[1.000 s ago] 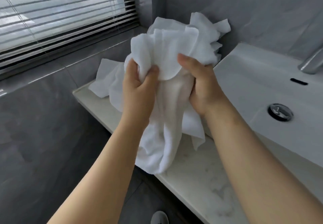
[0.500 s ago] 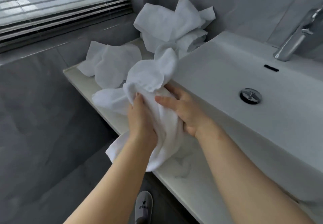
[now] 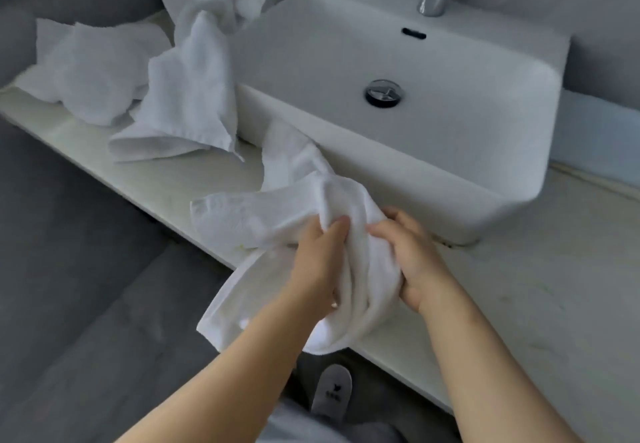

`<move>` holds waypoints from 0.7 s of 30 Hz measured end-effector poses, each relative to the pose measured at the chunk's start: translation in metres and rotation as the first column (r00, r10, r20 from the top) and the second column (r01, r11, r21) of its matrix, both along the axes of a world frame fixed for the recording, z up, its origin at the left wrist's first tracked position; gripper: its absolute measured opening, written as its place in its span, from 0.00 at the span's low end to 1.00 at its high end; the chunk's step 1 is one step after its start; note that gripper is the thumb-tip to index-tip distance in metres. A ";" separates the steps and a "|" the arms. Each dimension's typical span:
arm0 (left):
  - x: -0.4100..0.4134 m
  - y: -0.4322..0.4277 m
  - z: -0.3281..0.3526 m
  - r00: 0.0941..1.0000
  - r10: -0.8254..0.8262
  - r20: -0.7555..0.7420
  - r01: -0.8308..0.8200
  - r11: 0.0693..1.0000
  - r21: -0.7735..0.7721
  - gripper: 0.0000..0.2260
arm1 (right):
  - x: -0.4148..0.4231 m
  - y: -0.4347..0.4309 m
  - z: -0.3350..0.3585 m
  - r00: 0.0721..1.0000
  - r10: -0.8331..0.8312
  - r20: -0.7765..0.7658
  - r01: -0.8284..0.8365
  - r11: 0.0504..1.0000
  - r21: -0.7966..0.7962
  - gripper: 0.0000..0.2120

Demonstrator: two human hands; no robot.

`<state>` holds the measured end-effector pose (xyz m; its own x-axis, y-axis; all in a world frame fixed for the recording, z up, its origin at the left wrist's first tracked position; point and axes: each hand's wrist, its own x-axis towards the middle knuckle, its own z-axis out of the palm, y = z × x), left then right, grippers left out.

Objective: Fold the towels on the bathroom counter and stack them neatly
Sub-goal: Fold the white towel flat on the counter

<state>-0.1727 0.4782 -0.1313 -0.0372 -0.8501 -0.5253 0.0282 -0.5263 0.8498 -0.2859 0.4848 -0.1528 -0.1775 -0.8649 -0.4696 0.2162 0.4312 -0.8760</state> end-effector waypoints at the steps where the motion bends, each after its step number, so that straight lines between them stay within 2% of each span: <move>1: -0.008 0.004 -0.004 0.998 -0.066 0.016 0.066 0.998 -0.004 0.07 | -0.007 0.009 -0.005 0.998 -0.051 -0.027 0.051 0.999 0.010 0.08; 5: -0.030 0.016 -0.021 0.938 -0.346 0.037 0.345 0.938 0.020 0.09 | -0.032 0.045 -0.018 0.953 -0.222 -0.206 0.231 0.973 0.022 0.10; 9: -0.052 0.022 -0.039 0.797 -0.595 0.102 0.595 0.803 0.037 0.11 | -0.050 0.080 -0.032 0.839 -0.337 -0.427 0.379 0.925 0.013 0.04; 12: -0.069 0.028 -0.044 0.710 -0.694 0.119 0.699 0.715 0.000 0.08 | -0.055 0.099 -0.036 0.761 -0.401 -0.510 0.470 0.882 0.008 0.06; 16: -0.088 0.042 -0.047 0.634 -0.770 0.078 0.773 0.634 -0.025 0.09 | -0.066 0.121 -0.036 0.711 -0.484 -0.510 0.555 0.832 -0.017 0.02; 19: -0.100 0.054 -0.048 0.533 -0.845 0.037 0.846 0.532 -0.028 0.08 | -0.082 0.139 -0.036 0.787 -0.497 -0.365 0.536 0.844 0.009 0.08; 21: -0.110 0.061 -0.049 0.495 -0.868 0.036 0.868 0.494 -0.043 0.07 | -0.095 0.151 -0.039 0.802 -0.483 -0.351 0.525 0.851 0.030 0.10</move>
